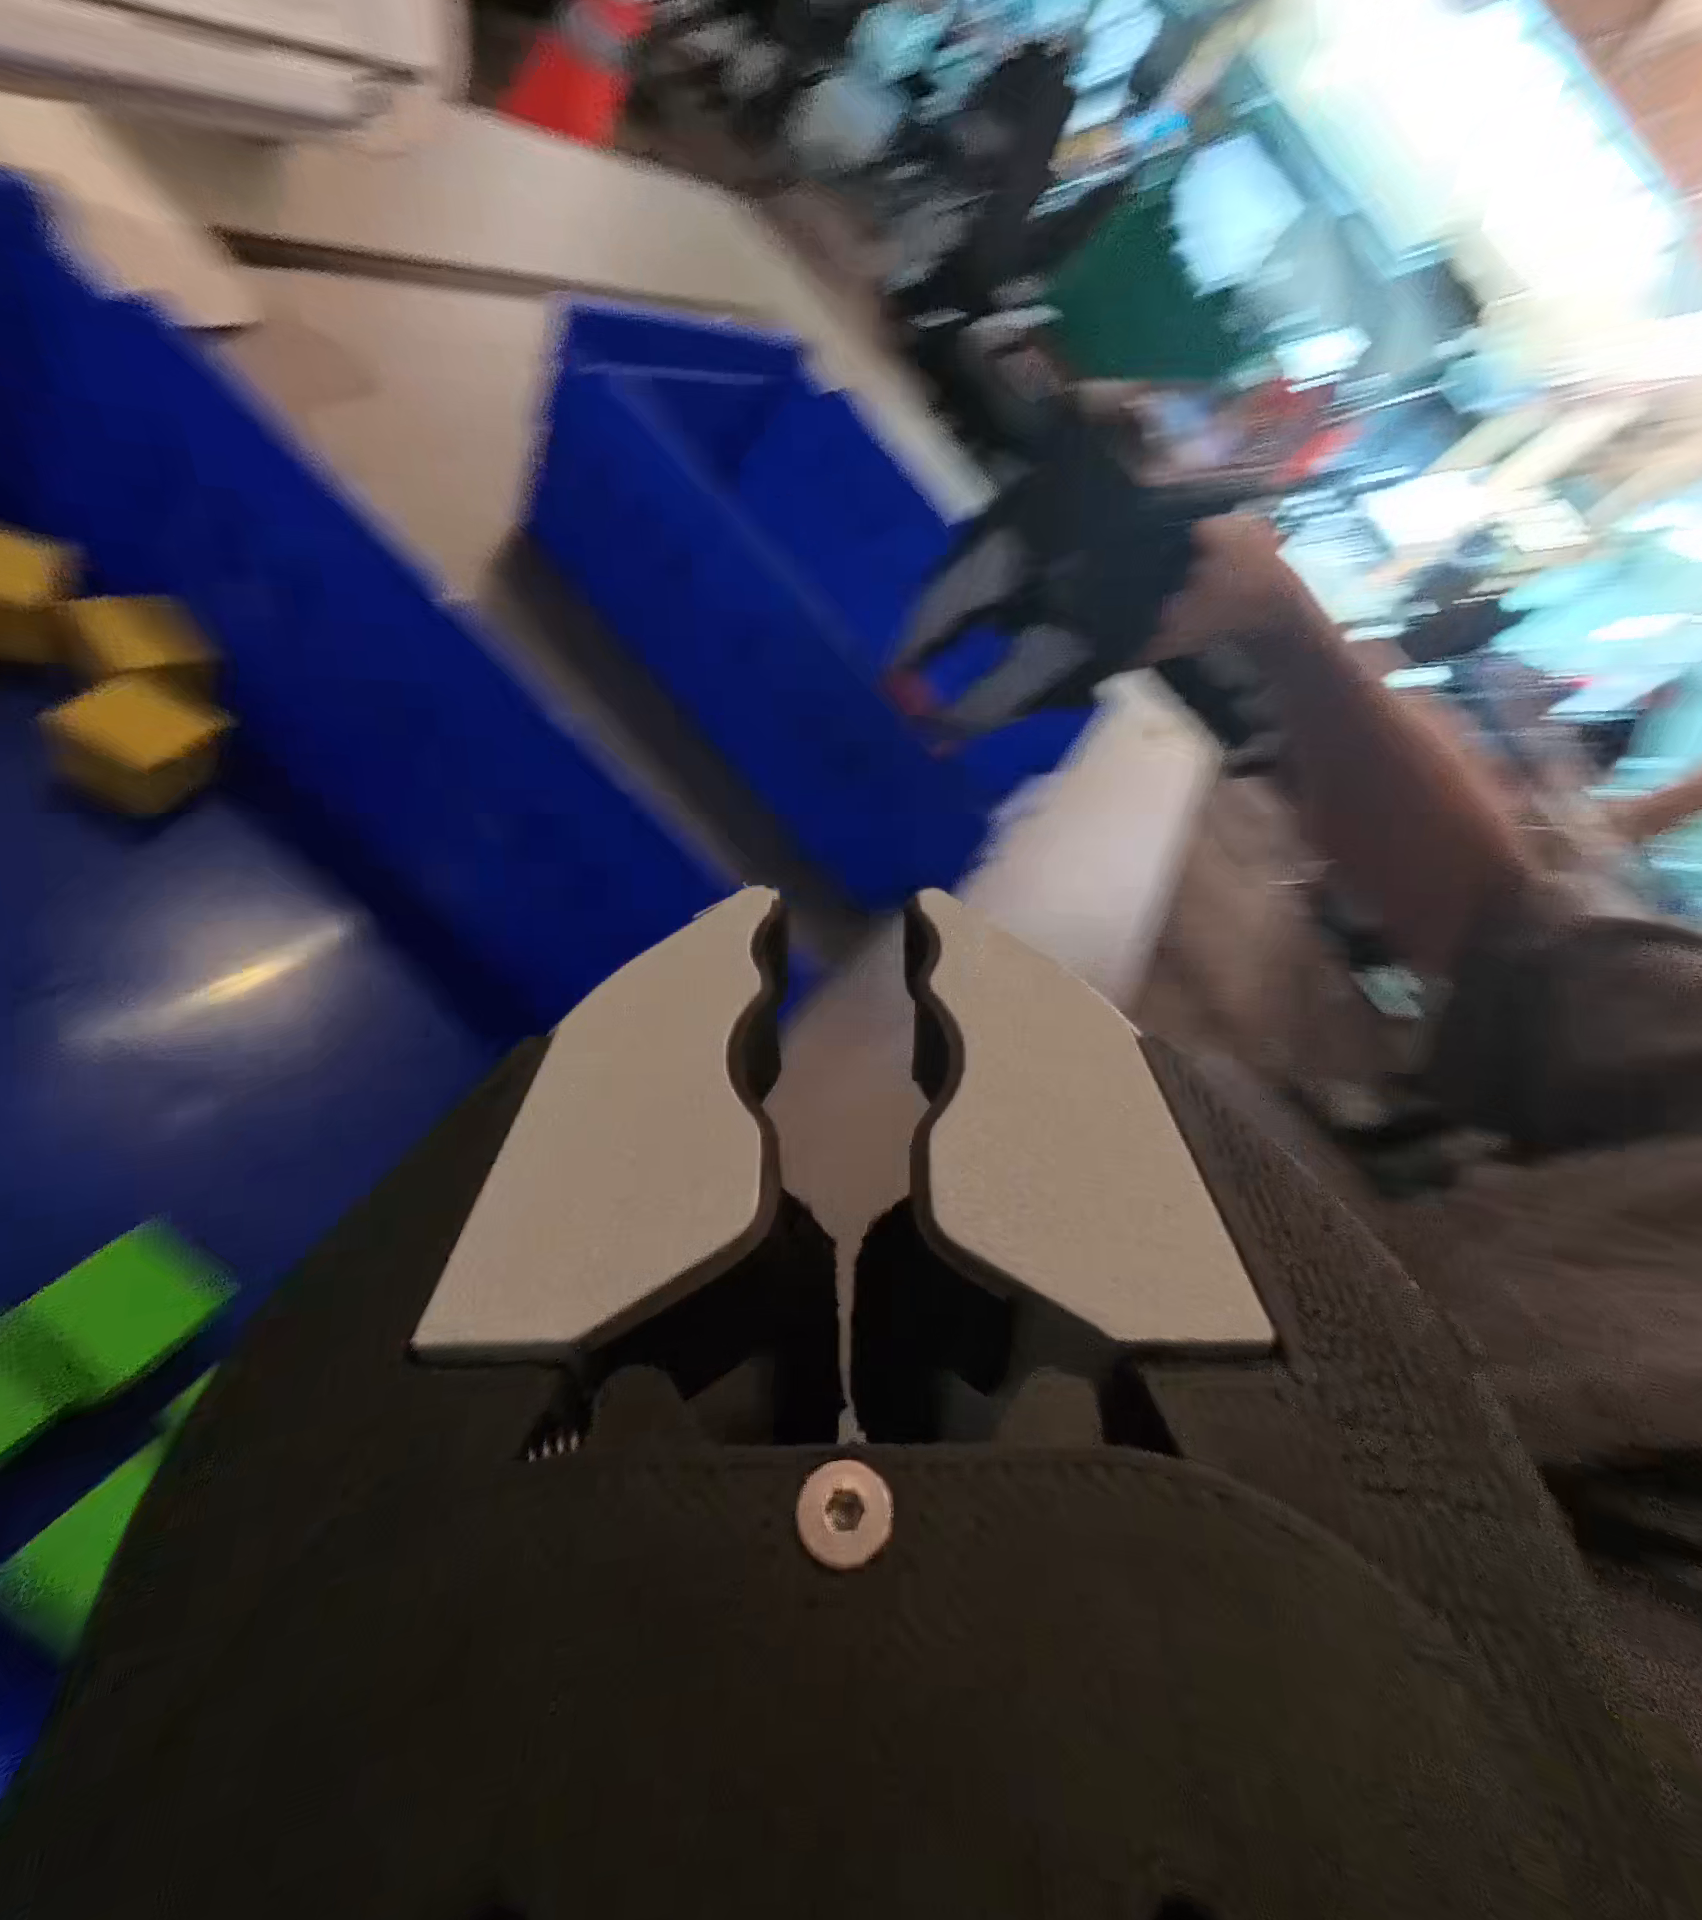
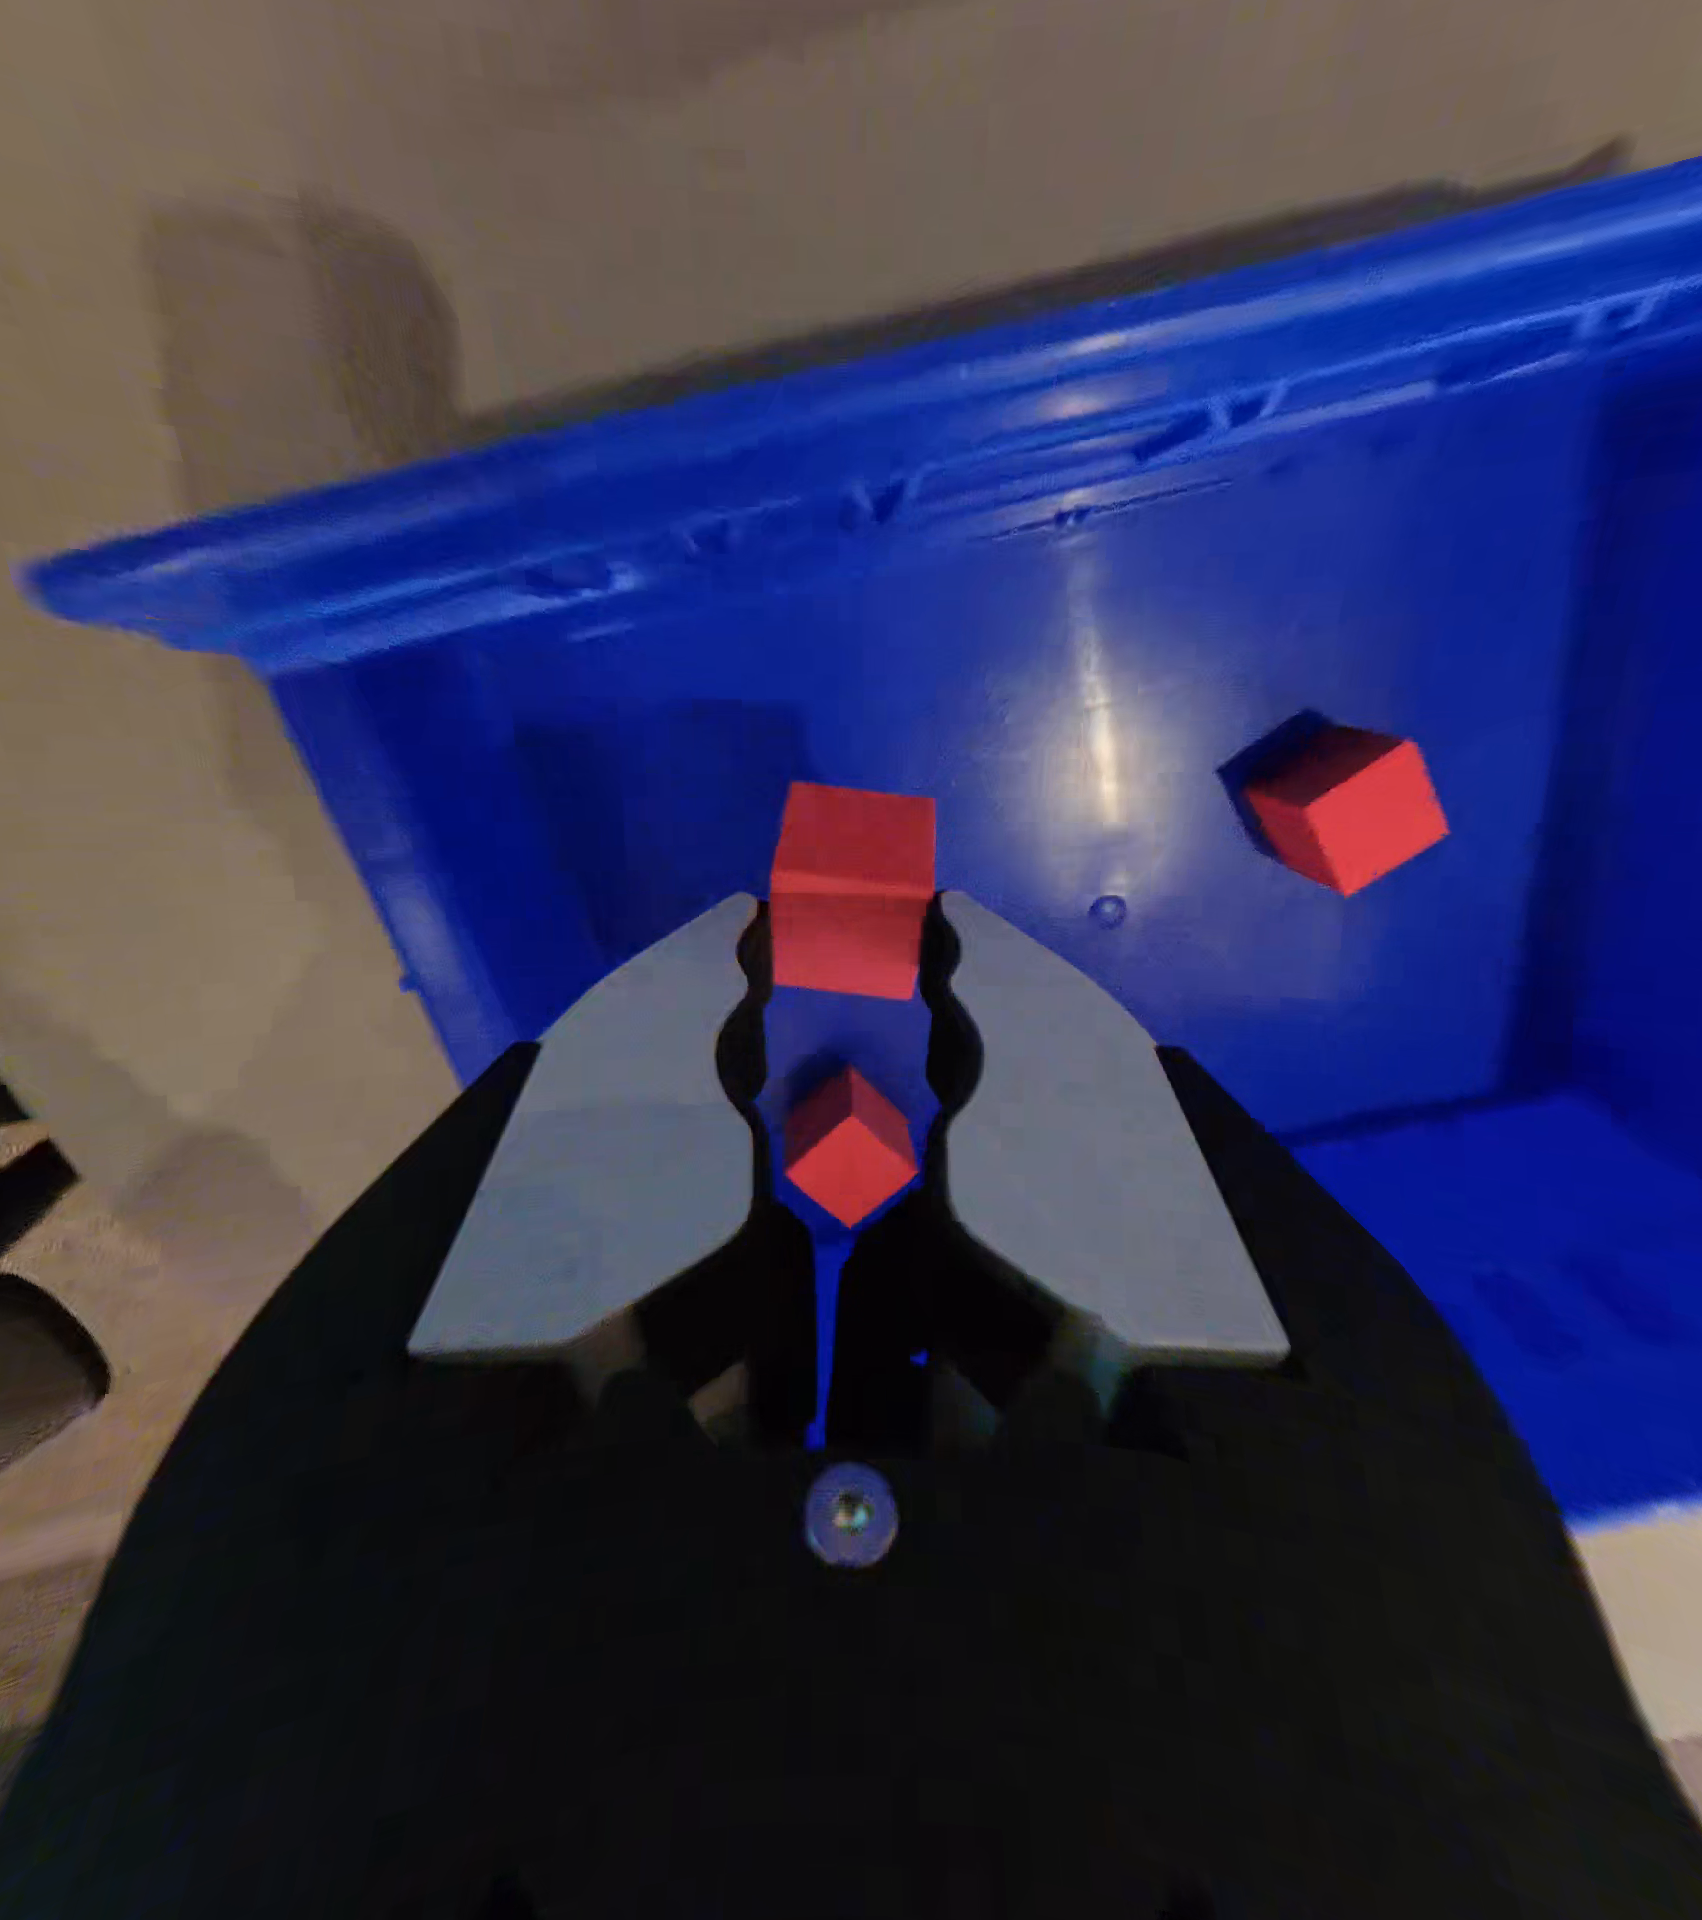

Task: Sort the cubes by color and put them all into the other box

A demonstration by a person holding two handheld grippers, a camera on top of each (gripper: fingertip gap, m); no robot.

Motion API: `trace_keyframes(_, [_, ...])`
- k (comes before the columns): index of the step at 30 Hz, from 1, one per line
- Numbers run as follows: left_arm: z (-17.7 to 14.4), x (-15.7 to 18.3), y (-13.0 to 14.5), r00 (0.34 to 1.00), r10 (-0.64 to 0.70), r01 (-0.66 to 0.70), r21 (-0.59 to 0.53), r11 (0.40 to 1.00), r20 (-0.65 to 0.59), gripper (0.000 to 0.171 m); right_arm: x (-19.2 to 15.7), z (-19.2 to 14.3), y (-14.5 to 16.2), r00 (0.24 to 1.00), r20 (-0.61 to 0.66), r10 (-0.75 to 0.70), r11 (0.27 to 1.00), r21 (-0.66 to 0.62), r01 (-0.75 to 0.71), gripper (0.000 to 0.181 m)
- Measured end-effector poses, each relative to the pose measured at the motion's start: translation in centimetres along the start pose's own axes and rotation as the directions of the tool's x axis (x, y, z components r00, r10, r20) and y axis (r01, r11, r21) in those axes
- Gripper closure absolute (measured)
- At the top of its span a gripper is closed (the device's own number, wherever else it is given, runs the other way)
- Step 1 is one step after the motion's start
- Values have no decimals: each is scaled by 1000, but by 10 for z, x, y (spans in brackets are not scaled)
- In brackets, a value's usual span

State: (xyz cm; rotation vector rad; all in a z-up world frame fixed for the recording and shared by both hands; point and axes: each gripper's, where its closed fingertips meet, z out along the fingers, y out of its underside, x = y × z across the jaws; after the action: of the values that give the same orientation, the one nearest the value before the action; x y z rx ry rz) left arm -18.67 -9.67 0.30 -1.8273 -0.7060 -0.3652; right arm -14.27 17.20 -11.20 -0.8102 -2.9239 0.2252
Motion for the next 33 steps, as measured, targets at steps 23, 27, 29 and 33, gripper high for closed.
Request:
trace_keyframes(23, [57, -78, 88, 911, 316, 4, -771, 637, 266, 126, 25, 0, -11, 979, -173, 111, 992, 75, -99, 130])
trace_keyframes(27, [61, -81, 94, 900, 219, 152, -743, 652, 376, 124, 17, -19, -20, 965, -240, 102, 983, 172, -61, 134])
trace_keyframes(29, [62, -83, 95, 879, 198, 196, -707, 680, 433, 123, 13, -21, -24, 961, -259, 97, 979, 198, -45, 135])
trace_keyframes(33, [61, -86, 97, 842, 152, 260, -637, 726, 518, 114, 8, -22, -31, 957, -278, 78, 971, 238, -10, 136])
